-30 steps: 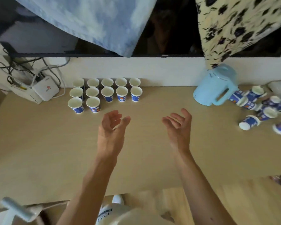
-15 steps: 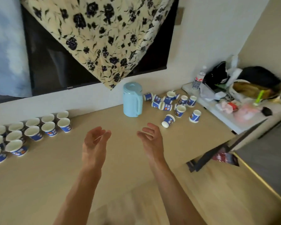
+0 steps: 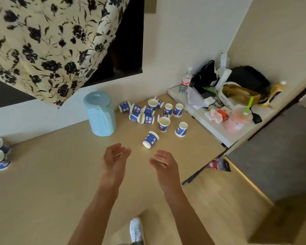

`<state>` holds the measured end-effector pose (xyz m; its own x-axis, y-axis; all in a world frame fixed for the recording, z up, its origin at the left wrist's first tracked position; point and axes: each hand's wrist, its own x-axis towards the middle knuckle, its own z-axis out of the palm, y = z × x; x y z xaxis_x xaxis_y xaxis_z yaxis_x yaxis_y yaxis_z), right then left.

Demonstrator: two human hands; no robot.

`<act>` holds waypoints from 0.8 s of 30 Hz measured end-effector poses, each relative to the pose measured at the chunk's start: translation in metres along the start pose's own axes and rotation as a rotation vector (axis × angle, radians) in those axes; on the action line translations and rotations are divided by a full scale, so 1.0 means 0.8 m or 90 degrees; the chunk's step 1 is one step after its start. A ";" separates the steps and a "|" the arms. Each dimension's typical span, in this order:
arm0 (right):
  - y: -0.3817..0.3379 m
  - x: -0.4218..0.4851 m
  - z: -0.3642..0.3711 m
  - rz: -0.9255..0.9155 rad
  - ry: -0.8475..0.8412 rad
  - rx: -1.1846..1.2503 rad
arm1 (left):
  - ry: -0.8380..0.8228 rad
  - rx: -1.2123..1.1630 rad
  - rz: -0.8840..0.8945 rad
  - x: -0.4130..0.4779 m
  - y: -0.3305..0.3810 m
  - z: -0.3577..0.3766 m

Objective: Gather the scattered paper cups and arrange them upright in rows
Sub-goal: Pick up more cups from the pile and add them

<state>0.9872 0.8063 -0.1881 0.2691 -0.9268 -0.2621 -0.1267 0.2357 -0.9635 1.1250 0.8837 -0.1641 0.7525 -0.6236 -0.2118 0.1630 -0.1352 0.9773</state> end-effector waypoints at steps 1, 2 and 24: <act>-0.002 0.016 -0.007 0.007 0.001 -0.012 | -0.011 -0.005 -0.010 0.012 -0.005 0.016; -0.004 0.034 -0.014 0.015 0.005 -0.020 | -0.021 -0.007 -0.021 0.026 -0.009 0.033; -0.007 0.403 -0.137 -0.069 -0.073 -0.466 | 0.000 0.677 -0.033 0.215 -0.156 0.250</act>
<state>0.9701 0.4741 -0.2609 0.4086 -0.8881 -0.2105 -0.6864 -0.1470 -0.7122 1.1064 0.6389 -0.3222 0.7611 -0.5974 -0.2528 -0.4463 -0.7651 0.4642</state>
